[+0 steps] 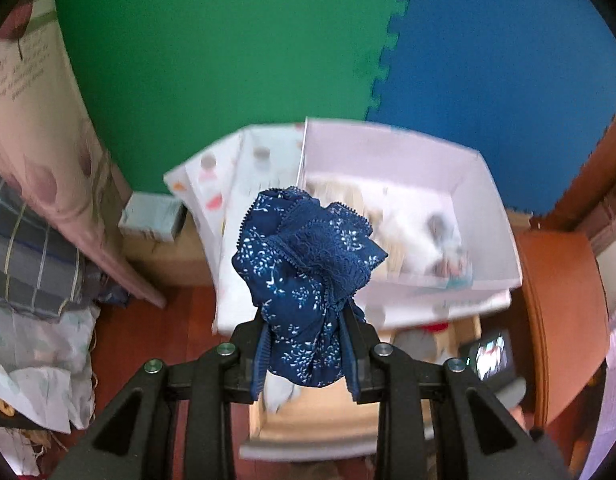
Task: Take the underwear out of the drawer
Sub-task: 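Carry the navy underwear into the white box and open the left gripper while the right holds the cloth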
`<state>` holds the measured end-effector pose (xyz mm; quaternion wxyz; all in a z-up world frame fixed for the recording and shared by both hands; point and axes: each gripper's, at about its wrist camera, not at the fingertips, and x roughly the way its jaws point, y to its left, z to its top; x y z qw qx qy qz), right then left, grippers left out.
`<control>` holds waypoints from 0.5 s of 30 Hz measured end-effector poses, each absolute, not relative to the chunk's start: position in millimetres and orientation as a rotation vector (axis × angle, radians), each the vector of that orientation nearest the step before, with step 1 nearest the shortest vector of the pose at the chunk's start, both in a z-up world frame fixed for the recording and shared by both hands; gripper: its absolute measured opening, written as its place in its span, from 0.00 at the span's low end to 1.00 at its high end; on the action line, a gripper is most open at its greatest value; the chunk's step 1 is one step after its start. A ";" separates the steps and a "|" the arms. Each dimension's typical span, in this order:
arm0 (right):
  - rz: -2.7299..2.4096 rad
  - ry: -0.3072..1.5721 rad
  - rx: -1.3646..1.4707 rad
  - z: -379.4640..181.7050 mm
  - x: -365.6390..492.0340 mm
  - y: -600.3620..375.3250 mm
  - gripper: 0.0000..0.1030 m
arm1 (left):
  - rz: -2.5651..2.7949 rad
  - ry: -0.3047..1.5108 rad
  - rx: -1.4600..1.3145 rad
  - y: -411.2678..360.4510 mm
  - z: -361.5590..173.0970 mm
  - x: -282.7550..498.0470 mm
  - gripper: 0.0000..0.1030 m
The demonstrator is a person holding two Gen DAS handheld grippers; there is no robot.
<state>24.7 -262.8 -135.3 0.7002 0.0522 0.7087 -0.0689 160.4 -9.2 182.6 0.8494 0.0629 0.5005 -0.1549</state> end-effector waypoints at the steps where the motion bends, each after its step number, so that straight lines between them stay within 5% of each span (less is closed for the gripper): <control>1: -0.153 1.578 0.116 -135.2 24.6 -262.9 0.35 | -0.326 1.042 0.127 -14.7 185.1 166.8 0.29; 15: -0.153 1.576 0.121 -134.0 24.8 -263.7 0.35 | -0.347 1.107 0.205 -100.6 124.8 233.4 0.30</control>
